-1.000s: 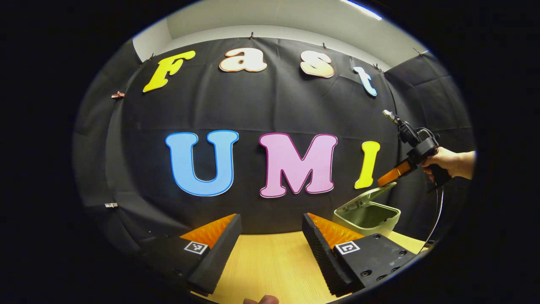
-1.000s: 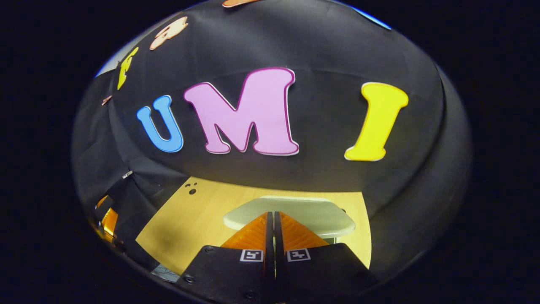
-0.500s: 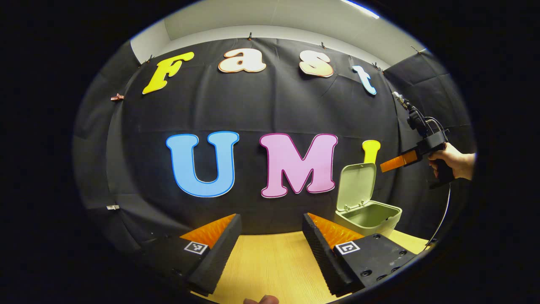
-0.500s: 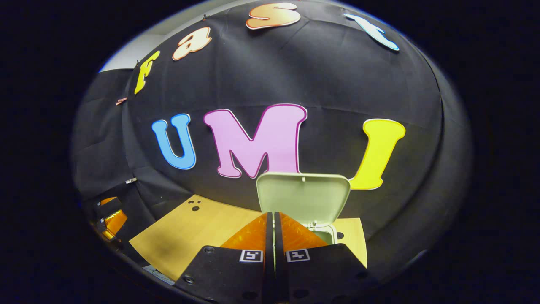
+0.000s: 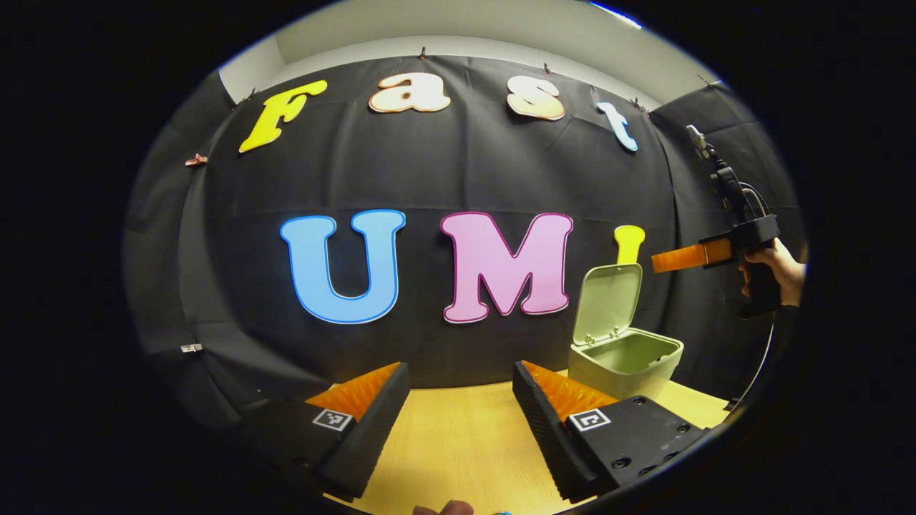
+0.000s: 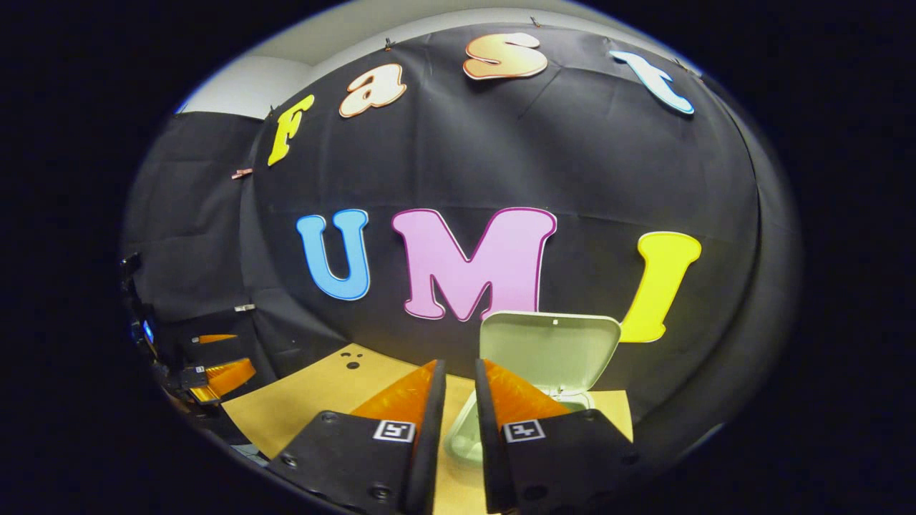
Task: Press the lid of the desktop garbage bin to open it, pick up the crumpled paper on the desktop and throw it into the bin, then pick up the pop can on the desktop and drop it into the bin, and finally close the garbage bin lid.
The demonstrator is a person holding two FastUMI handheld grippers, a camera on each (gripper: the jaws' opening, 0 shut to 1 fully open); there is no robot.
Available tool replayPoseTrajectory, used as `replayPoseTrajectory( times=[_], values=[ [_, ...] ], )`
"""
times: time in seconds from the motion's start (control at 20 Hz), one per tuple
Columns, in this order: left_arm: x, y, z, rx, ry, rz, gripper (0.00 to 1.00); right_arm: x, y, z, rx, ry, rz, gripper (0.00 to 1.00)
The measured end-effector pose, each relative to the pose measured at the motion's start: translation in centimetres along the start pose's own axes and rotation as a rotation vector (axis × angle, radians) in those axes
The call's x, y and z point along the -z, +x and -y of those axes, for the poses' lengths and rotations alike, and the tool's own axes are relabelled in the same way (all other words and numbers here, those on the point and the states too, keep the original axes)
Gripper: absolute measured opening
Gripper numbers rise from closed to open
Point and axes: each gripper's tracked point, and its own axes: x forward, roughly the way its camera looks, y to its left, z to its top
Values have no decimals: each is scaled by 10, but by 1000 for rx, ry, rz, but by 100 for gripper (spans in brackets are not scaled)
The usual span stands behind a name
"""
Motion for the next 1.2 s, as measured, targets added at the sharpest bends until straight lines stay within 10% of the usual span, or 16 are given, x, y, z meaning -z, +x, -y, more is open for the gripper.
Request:
replayPoseTrajectory(
  times=[0.4,1.2],
  values=[
    [99,-19,1,41,14,-247,94,40,-21,-32,-61,54,-24,84],
    [328,-72,58,162,-32,-760,90,89,-62,-10,44,86,-119,93]
  ],
)
